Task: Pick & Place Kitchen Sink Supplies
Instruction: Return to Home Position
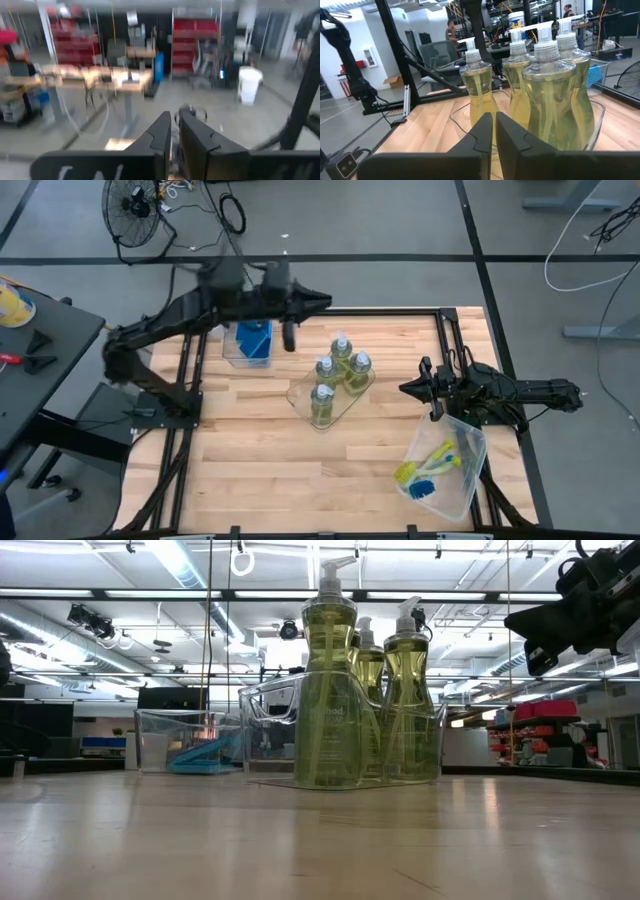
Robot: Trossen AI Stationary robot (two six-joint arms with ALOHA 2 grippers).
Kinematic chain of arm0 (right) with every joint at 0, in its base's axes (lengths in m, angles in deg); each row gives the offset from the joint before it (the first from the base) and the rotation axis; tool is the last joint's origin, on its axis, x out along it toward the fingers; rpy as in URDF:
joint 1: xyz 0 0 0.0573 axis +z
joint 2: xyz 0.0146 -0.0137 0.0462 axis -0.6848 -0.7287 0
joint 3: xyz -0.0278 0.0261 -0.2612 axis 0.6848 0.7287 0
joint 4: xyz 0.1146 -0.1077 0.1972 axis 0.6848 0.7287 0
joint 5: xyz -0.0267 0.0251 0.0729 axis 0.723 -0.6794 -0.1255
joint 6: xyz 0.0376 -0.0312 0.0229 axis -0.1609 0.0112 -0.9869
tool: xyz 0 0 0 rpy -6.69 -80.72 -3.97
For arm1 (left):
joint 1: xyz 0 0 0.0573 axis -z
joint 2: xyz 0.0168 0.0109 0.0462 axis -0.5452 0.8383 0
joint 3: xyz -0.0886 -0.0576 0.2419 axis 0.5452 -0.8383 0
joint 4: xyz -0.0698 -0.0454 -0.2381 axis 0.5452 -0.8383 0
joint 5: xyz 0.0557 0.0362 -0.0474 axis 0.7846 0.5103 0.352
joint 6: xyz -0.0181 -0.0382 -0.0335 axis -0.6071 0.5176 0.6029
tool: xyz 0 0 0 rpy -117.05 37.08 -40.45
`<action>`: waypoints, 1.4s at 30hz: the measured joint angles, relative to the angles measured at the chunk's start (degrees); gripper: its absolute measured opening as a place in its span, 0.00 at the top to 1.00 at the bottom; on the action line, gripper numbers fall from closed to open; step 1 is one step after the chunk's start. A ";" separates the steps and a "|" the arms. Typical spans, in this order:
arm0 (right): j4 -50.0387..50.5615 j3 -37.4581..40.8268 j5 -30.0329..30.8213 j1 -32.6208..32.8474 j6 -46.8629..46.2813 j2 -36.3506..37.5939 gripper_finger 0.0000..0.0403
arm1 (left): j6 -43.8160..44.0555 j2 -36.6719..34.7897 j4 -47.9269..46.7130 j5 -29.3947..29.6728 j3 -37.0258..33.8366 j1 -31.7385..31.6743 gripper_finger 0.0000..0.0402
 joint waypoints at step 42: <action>0.03 0.00 -0.04 0.00 -0.02 -0.01 0.93 | -0.05 -53.20 40.08 1.87 -82.19 9.87 0.89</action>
